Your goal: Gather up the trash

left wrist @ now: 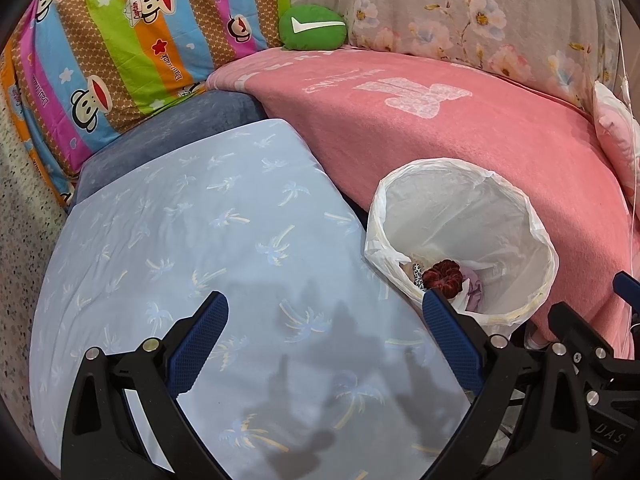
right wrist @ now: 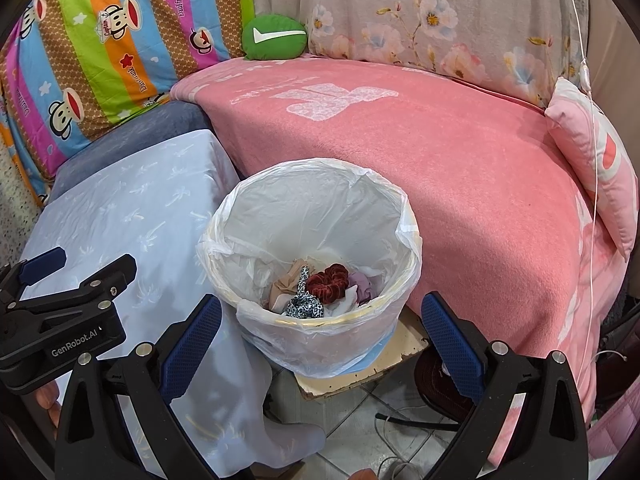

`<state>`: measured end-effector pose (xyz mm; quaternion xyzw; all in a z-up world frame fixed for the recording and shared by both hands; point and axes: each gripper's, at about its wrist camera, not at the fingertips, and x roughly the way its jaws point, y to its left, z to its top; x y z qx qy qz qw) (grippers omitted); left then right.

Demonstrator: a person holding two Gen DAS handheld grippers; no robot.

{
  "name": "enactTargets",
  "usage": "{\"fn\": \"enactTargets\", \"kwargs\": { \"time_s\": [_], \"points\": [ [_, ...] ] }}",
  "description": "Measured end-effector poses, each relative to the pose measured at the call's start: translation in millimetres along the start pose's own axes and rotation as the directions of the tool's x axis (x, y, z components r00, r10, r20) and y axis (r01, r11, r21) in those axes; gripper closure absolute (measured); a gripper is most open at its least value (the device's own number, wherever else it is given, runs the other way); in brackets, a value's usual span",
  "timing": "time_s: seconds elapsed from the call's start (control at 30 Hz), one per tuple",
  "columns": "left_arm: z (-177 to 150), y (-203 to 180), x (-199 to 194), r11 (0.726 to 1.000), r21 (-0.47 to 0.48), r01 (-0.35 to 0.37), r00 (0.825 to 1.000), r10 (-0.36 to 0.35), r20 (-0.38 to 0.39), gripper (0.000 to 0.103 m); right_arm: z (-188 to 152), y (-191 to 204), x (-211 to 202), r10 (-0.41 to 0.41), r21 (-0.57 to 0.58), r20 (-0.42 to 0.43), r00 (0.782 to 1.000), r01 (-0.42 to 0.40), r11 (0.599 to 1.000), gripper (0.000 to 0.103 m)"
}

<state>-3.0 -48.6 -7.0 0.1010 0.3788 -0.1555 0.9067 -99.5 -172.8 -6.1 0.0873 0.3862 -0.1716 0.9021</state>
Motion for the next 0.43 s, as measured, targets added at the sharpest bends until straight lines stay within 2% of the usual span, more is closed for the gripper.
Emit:
{"fn": "enactTargets", "kwargs": {
  "time_s": [0.43],
  "points": [
    [-1.1, 2.8, 6.7, 1.0, -0.008, 0.004, 1.0, -0.005, -0.027, 0.009, -0.5, 1.9, 2.7, 0.001, -0.003, -0.005, 1.0, -0.001, 1.0, 0.006]
  ]
}}
